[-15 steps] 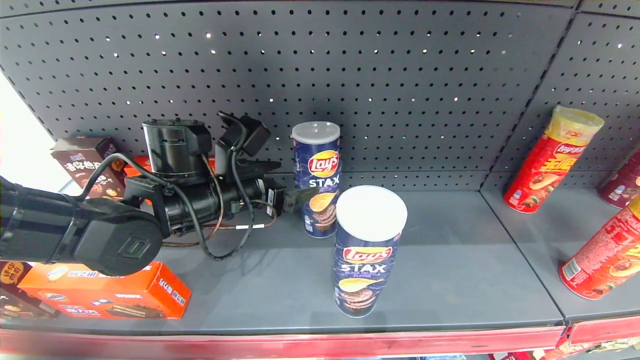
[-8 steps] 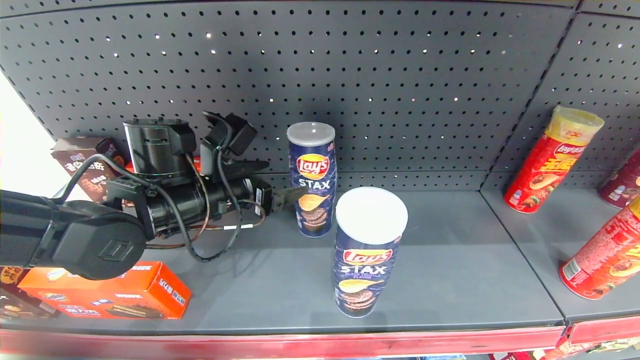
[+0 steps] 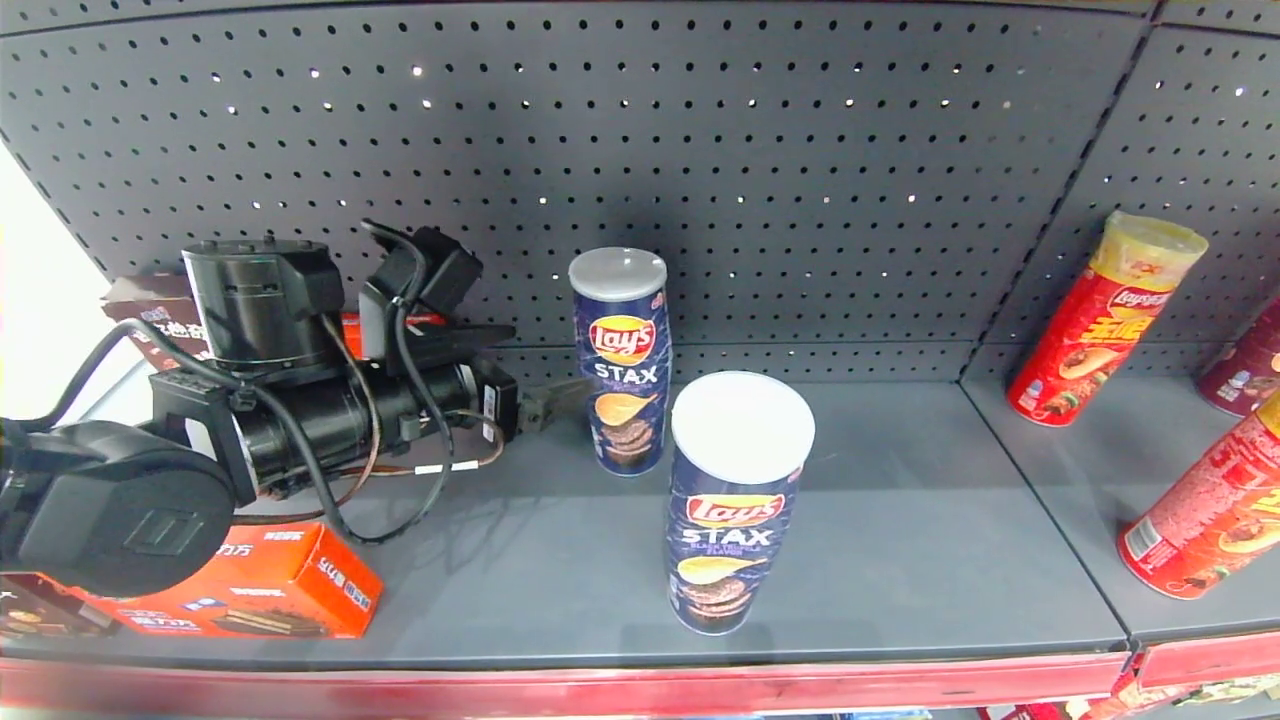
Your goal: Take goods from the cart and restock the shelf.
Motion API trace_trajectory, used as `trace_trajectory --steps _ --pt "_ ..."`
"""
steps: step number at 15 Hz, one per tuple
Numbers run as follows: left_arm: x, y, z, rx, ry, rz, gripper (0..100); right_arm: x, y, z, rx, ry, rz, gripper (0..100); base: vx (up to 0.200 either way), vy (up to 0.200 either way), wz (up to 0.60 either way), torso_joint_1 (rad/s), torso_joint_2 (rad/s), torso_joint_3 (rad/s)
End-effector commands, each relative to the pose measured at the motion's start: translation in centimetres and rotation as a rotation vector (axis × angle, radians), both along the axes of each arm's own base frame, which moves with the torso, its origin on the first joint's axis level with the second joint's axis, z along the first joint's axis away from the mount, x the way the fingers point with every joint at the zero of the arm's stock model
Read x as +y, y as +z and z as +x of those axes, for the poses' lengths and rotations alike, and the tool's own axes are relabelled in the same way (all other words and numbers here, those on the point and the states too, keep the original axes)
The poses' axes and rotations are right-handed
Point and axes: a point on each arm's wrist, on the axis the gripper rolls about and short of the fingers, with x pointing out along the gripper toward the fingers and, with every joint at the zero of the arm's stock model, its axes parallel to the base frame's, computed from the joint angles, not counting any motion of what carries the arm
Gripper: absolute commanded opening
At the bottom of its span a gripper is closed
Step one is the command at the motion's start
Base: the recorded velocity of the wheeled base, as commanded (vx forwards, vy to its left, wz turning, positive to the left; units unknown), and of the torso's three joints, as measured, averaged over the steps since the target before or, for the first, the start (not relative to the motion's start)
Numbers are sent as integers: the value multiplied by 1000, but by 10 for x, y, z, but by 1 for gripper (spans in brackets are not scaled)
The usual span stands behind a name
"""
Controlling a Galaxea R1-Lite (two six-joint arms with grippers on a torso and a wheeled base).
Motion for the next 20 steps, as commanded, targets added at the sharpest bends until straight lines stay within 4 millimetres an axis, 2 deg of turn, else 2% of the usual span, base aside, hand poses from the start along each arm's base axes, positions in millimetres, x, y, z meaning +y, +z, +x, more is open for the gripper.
trace_trajectory --steps 1,5,9,12,13,14,20 --pt "3 6 -9 -17 14 -3 100 0 0 0 1 1 0 100 0 0 0 0 0 0" --pt "10 -1 -4 -74 121 127 100 0 0 0 1 1 0 100 0 0 0 0 0 0" --pt "7 -11 6 -106 259 228 100 0 0 0 1 1 0 100 0 0 0 0 0 0" --pt "-6 -17 9 -127 371 246 100 0 0 0 1 1 0 100 0 0 0 0 0 0" --pt "-21 -16 4 -142 417 242 100 0 0 0 1 1 0 100 0 0 0 0 0 0" --pt "-26 -16 1 -140 428 244 100 0 0 0 1 1 0 100 0 0 0 0 0 0" --pt "-39 -28 3 -112 413 256 100 0 0 0 1 1 0 100 0 0 0 0 0 0"
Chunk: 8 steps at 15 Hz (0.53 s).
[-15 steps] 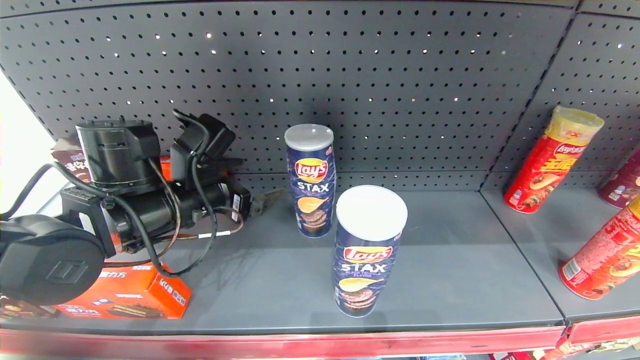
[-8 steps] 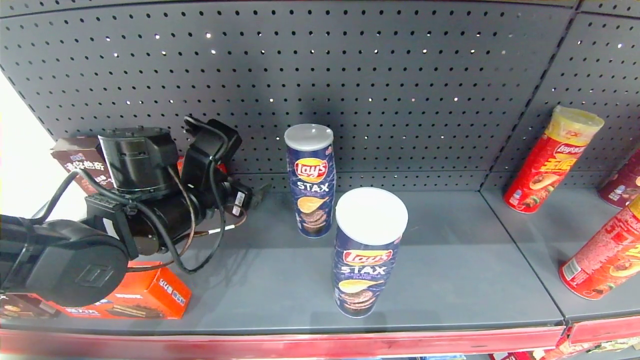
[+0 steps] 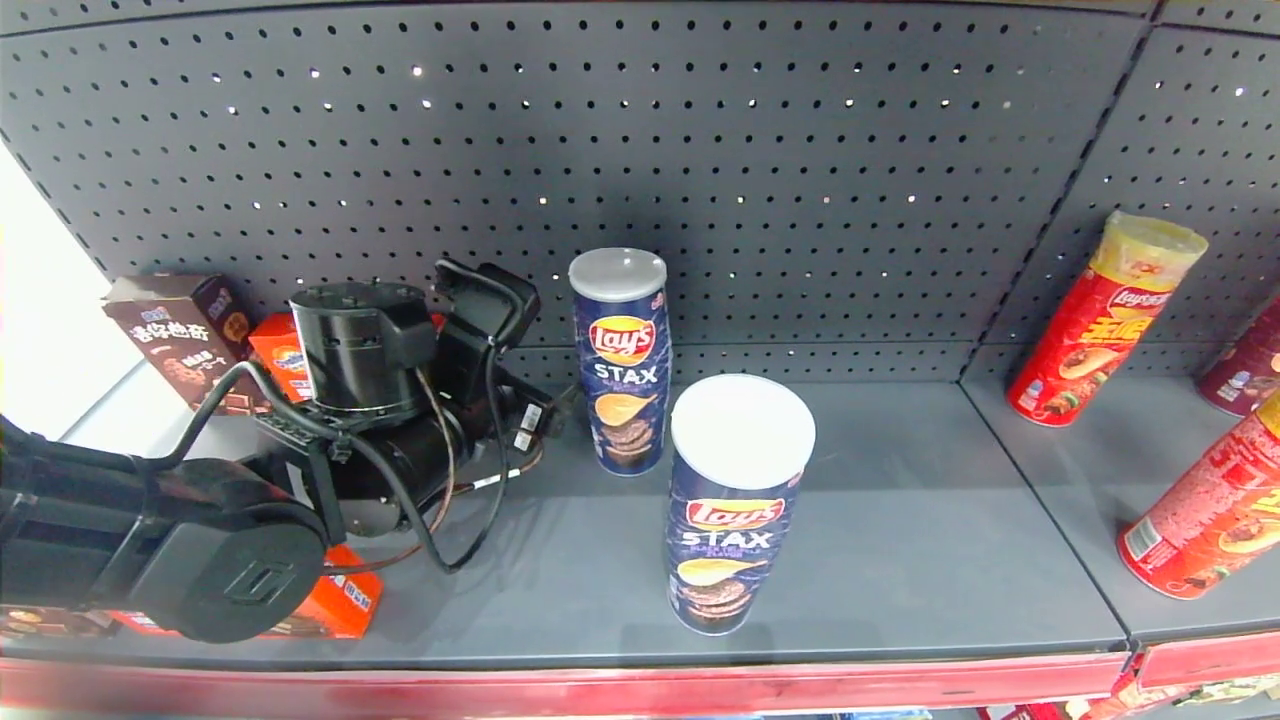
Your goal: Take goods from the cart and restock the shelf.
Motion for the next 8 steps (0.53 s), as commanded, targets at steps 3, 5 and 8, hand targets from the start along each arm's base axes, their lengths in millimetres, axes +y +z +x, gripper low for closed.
trace_trajectory --steps 3,5,8 --pt "-8 -10 3 29 -16 5 100 0 0 0 1 1 0 100 0 0 0 0 0 0" --pt "-14 -13 3 34 -29 6 100 0 0 0 1 1 0 100 0 0 0 0 0 0" --pt "-18 -16 4 41 -39 10 100 0 0 0 1 1 0 100 0 0 0 0 0 0"
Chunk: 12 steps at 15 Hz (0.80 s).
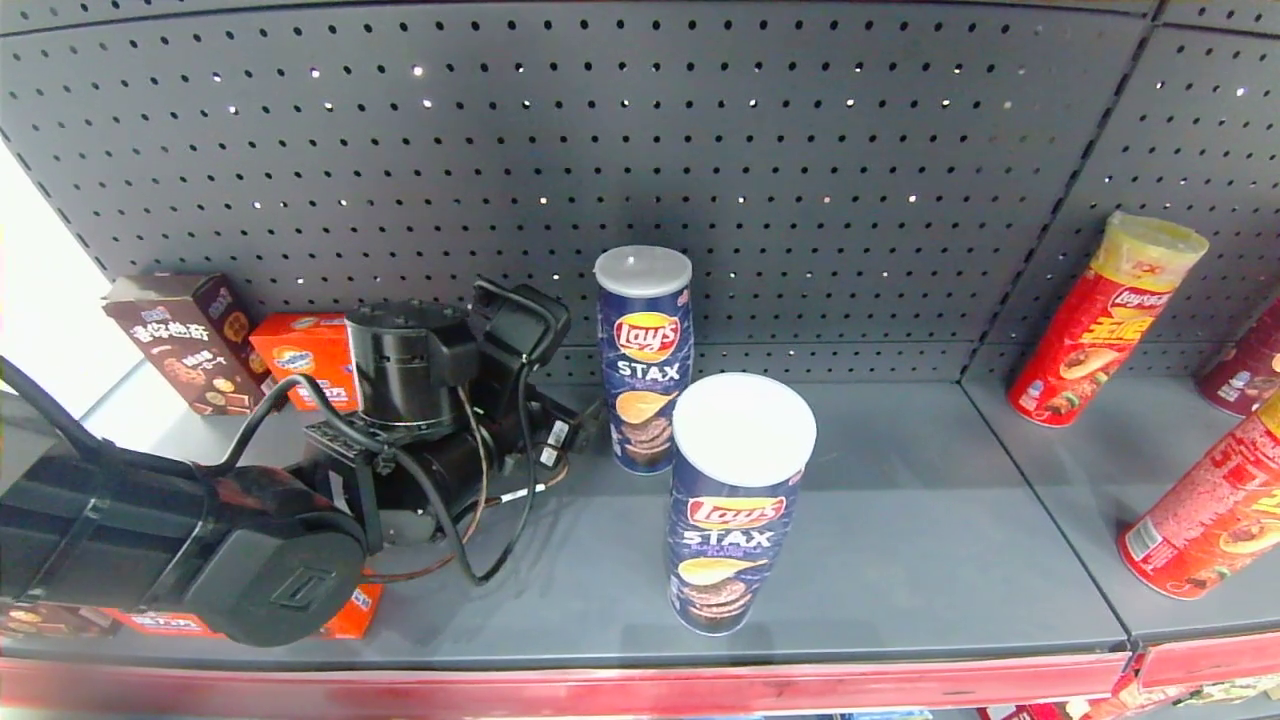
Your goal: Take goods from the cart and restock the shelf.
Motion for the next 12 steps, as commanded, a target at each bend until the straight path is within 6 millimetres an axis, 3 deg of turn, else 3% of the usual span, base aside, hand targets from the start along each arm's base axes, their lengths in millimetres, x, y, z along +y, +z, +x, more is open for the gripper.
trace_trajectory --steps 1,12 --pt "-4 -3 1 7 -7 4 100 0 0 0 1 1 0 100 0 0 0 0 0 0" --pt "-23 -7 13 1 -38 0 100 0 0 0 1 2 0 100 0 0 0 0 0 0"
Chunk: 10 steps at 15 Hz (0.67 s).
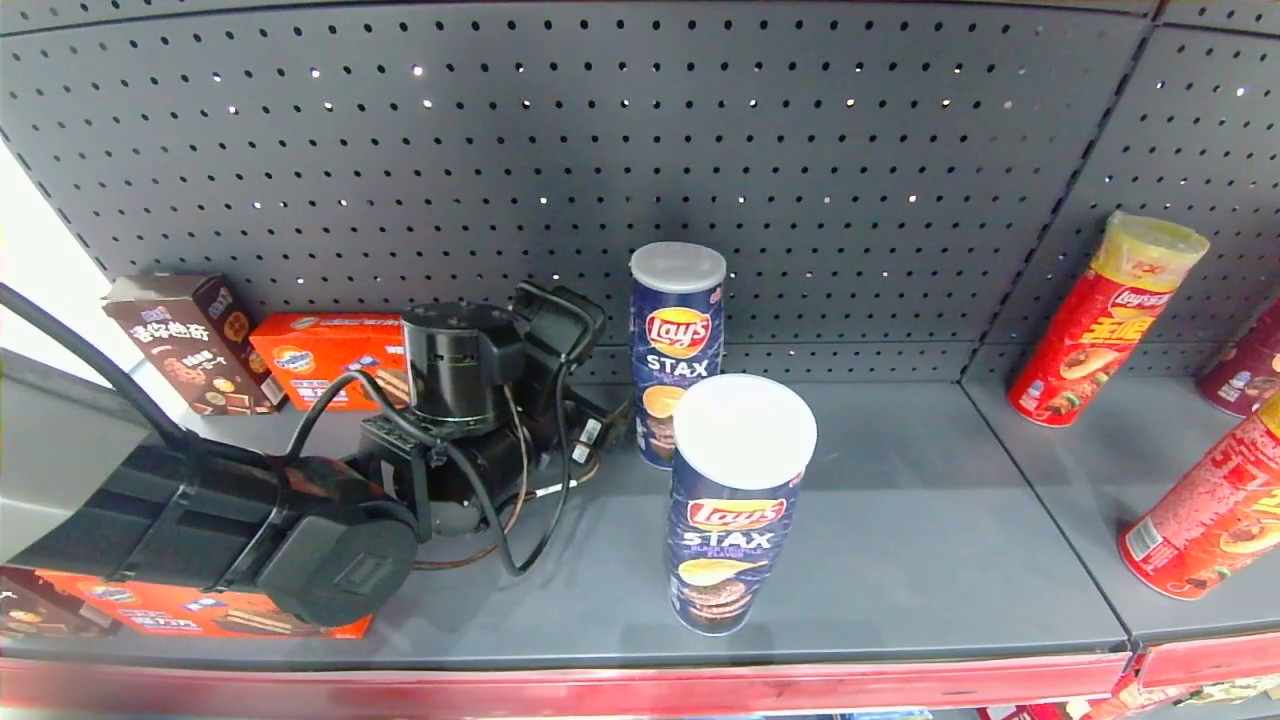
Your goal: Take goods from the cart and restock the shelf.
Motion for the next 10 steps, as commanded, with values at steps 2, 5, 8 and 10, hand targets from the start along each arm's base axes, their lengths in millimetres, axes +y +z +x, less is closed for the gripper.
trace_trajectory --steps 2,5,8,10 --pt "-4 -4 3 7 -5 3 100 0 0 0 1 0 0 100 0 0 0 0 0 0" --pt "-8 -3 5 1 -10 -1 100 0 0 0 1 0 0 100 0 0 0 0 0 0" --pt "-10 -4 5 3 -16 0 100 0 0 0 1 0 0 100 0 0 0 0 0 0" --pt "-11 -4 6 1 -16 -1 100 0 0 0 1 0 0 100 0 0 0 0 0 0"
